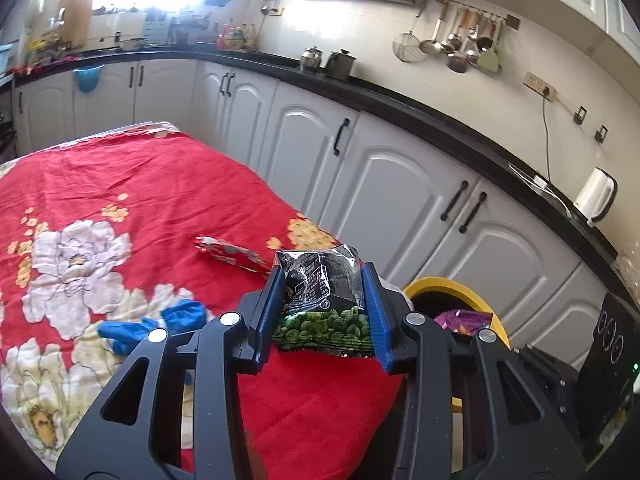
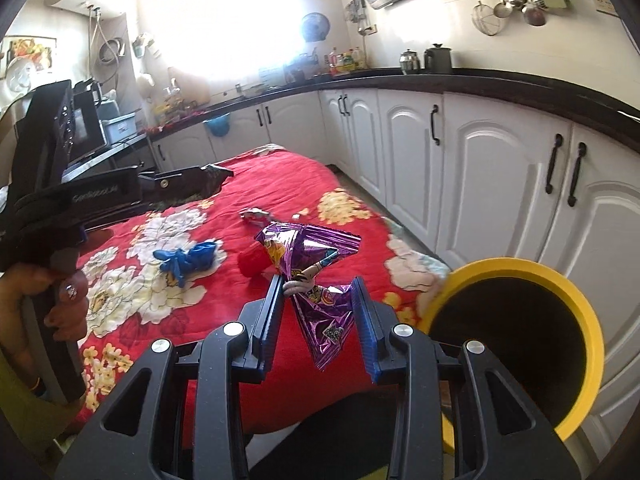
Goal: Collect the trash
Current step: 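Carry the pea snack bag and purple wrapper over the yellow bin with both tools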
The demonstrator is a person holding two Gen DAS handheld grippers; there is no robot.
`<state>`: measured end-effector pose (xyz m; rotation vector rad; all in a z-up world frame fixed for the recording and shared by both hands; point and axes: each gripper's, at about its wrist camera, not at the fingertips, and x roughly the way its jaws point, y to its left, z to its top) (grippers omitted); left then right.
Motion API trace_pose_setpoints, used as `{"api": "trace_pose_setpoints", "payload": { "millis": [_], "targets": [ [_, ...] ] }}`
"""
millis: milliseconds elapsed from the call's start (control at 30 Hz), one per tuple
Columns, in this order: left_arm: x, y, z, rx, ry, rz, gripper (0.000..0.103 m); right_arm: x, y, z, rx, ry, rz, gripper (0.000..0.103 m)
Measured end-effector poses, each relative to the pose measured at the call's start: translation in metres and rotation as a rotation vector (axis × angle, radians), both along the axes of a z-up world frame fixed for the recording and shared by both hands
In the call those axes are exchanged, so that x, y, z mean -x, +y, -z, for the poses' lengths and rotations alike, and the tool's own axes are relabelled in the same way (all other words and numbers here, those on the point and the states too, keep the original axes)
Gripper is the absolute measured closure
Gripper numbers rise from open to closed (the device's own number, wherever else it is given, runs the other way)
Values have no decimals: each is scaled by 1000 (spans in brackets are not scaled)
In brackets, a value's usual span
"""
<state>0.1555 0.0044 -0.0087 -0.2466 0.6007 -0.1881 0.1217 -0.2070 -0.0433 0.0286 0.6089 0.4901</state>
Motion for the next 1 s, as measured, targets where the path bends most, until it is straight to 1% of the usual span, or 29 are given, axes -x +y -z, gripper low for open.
{"api": "trace_pose_setpoints", "payload": {
  "millis": [600, 1000],
  "targets": [
    [6, -57, 0, -44, -12, 108, 71, -2, -77, -3, -17, -15, 161, 70],
    [2, -98, 4, -62, -7, 183, 71, -4, -119, -1, -35, -19, 254, 70]
  ]
}}
